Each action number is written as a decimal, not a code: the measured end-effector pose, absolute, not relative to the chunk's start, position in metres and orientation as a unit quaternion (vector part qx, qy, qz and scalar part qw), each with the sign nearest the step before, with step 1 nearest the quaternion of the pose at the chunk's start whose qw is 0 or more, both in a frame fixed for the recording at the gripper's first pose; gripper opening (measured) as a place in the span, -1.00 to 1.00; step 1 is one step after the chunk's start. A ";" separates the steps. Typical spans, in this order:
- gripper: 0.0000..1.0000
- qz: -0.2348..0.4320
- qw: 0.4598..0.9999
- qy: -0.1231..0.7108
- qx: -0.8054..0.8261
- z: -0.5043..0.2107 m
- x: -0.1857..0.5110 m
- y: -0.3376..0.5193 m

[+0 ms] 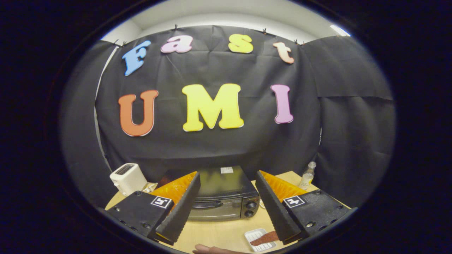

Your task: Open the toaster oven, put the food inside, and close the toaster oven door.

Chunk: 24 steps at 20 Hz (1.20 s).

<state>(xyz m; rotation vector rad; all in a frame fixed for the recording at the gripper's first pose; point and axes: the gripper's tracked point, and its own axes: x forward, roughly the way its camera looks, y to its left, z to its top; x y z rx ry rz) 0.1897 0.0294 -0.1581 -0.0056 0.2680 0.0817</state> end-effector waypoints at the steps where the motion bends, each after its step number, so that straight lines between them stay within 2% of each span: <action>1: 1.00 0.053 0.986 0.156 -0.019 -0.176 0.203 0.040; 5: 1.00 0.086 0.972 0.220 -0.010 -0.240 0.236 0.071; 10: 1.00 0.086 0.960 0.265 -0.002 -0.285 0.252 0.086; 24: 1.00 0.074 0.966 0.247 -0.017 -0.294 0.211 0.078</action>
